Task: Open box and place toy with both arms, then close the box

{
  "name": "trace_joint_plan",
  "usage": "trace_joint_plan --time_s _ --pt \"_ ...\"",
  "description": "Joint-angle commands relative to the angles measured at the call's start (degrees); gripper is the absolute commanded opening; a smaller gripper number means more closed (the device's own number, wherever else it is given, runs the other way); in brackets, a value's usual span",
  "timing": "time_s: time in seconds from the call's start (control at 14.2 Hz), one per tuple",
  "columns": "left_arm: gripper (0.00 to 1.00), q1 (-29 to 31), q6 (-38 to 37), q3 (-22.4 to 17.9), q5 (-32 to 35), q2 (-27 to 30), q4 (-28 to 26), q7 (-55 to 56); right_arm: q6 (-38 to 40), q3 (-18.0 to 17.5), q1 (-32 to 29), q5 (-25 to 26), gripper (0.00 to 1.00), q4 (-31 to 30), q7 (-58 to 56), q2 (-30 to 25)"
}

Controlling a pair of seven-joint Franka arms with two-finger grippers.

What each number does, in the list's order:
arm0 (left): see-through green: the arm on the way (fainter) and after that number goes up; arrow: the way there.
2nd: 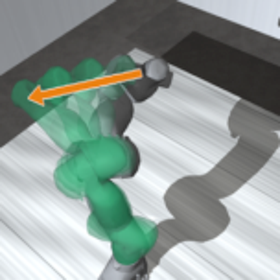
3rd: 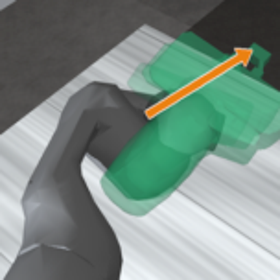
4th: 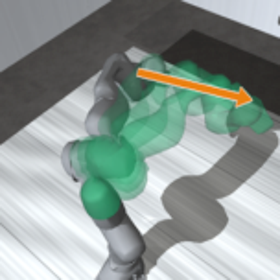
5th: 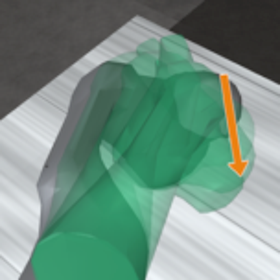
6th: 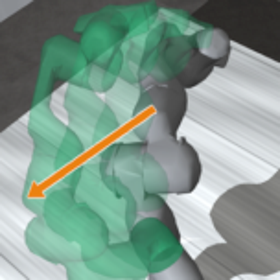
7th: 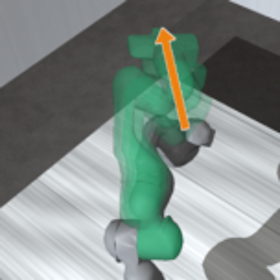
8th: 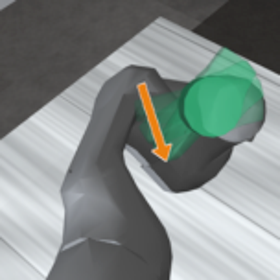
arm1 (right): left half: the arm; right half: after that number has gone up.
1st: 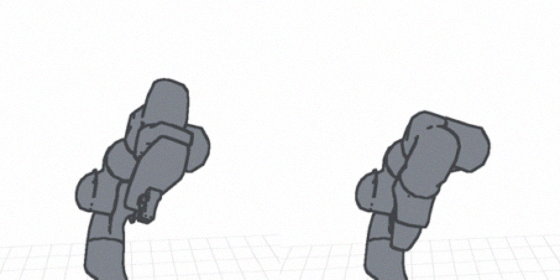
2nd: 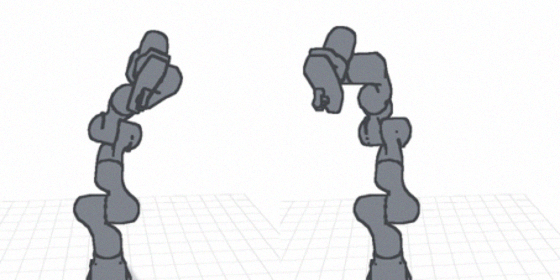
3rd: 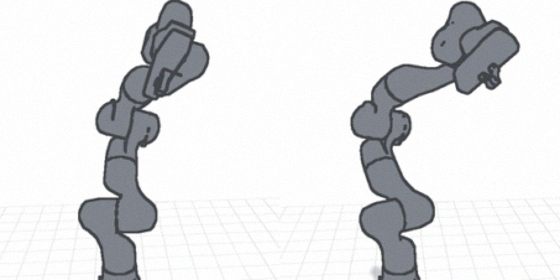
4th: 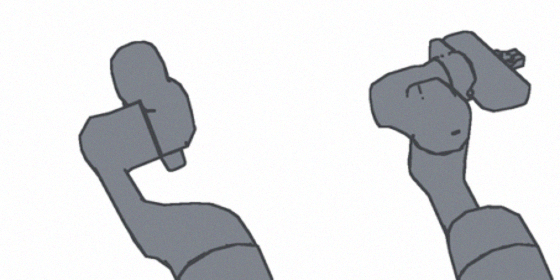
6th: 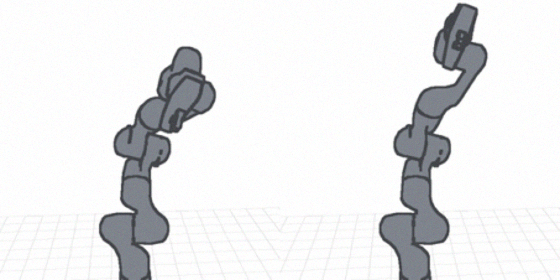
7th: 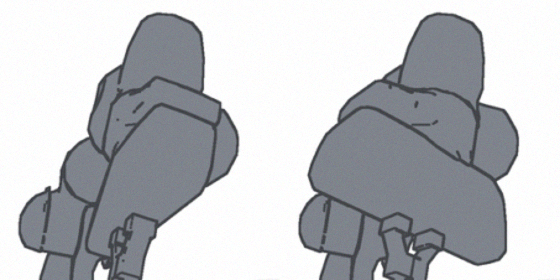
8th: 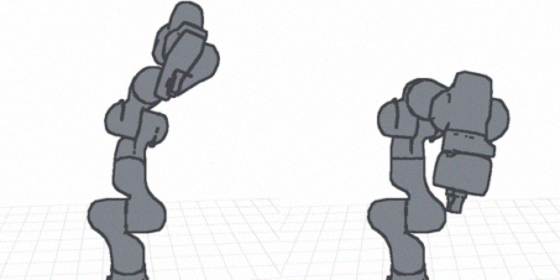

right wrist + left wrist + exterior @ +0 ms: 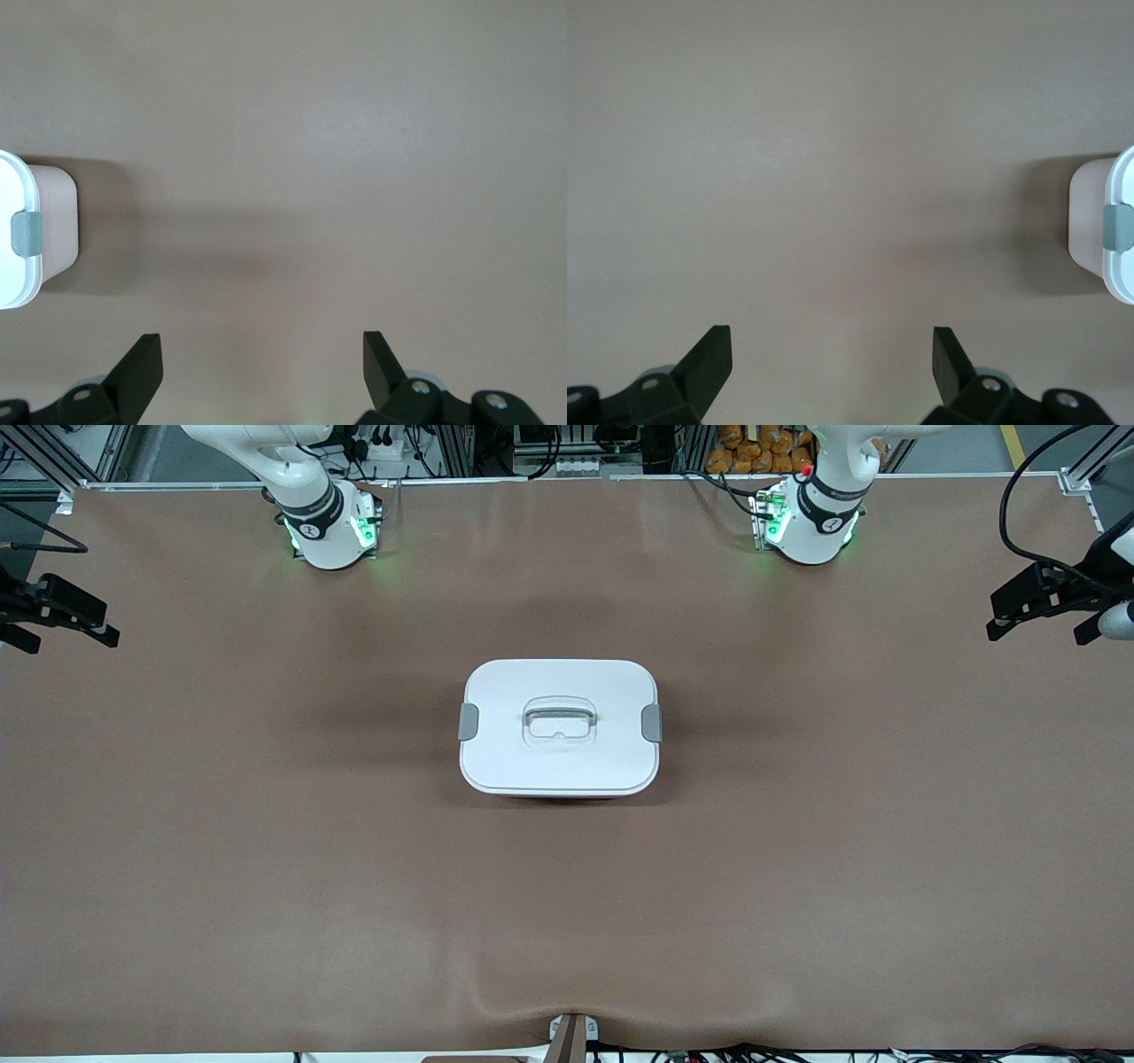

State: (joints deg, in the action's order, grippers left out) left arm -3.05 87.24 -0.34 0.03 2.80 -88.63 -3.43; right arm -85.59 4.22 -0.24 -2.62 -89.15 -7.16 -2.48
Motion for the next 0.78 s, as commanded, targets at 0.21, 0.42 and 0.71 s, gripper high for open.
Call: trace_joint_plan --time_s 0.21,0.42,0.71 --pt "1.00 0.1 0.2 -0.3 -2.8 0.1 -0.4 -1.8 0.9 -0.4 0.1 0.5 1.00 1.1 -0.1 0.5" --pt "1.00 0.1 0.2 -0.3 -2.8 -0.2 -0.6 -1.8 0.9 -0.4 0.1 0.5 1.00 1.1 -0.1 0.5" --pt "1.00 0.2 0.2 -0.3 -2.7 -0.3 -0.5 -1.9 0.9 -0.4 0.1 0.5 1.00 1.0 -0.1 0.5"
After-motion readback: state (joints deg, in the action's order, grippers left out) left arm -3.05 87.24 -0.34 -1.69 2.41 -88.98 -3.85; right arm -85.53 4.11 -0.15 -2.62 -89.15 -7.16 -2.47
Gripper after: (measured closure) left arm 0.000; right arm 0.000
